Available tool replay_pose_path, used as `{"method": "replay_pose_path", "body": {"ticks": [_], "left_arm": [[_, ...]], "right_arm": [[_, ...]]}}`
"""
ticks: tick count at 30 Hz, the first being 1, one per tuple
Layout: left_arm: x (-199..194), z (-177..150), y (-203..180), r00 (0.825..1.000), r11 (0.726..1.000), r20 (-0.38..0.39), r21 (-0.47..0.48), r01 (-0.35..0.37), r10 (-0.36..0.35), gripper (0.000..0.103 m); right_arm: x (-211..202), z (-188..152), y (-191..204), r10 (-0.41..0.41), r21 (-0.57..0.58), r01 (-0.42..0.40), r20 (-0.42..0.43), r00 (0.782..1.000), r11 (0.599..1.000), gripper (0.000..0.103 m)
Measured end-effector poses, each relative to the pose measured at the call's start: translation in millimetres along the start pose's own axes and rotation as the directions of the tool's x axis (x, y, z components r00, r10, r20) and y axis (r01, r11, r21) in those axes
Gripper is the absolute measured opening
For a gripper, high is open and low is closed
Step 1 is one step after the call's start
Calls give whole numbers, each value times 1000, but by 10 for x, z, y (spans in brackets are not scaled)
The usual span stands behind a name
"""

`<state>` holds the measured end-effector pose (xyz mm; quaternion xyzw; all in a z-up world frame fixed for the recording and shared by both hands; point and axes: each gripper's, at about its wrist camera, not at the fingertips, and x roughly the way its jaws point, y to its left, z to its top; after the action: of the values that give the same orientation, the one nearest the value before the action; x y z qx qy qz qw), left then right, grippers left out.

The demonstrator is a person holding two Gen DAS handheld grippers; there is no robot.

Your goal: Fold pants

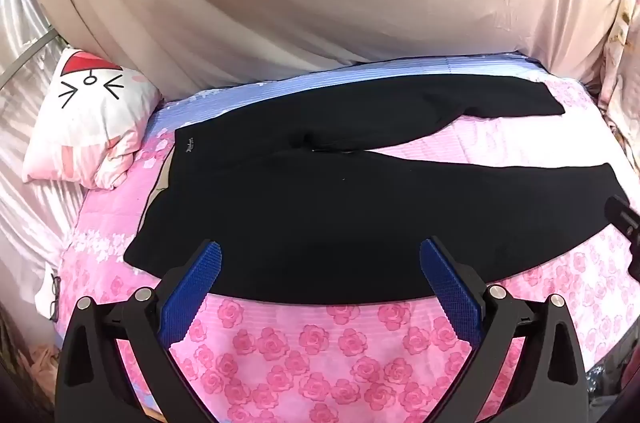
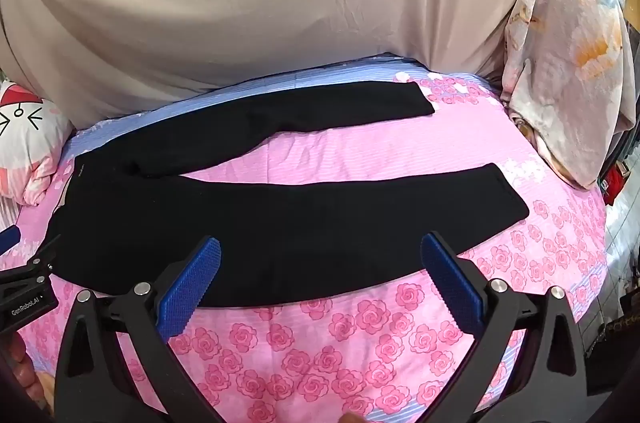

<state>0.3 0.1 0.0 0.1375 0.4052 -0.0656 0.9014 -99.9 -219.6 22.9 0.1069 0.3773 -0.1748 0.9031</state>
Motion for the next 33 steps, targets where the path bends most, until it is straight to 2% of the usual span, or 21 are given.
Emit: {"method": "replay_pose_path", "body": {"ticks": [4, 6, 9, 14, 33], "left_arm": [[-3, 5, -34, 1000, 1000, -9, -29, -7, 6, 98], [-25, 16, -107, 1000, 1000, -7, -14, 2, -2, 98], [-2, -9, 25, 999, 998, -12, -43, 48, -49, 98], [-2, 16, 93, 998, 996, -14, -68, 66, -67, 98], [82, 99, 147, 997, 993, -46, -101, 62, -67, 98]], "right_arm": [[14, 34, 32, -5, -11, 5, -8, 1000, 1000, 98], [21, 3, 71, -7, -14, 7, 3, 1000, 1000, 98], [-24, -5, 112, -15, -18, 15, 17, 1000, 1000, 98], [22, 52, 125, -7, -11, 7, -6, 1000, 1000, 98], [55, 81, 134, -9, -4, 9, -4, 1000, 1000, 98]]}}
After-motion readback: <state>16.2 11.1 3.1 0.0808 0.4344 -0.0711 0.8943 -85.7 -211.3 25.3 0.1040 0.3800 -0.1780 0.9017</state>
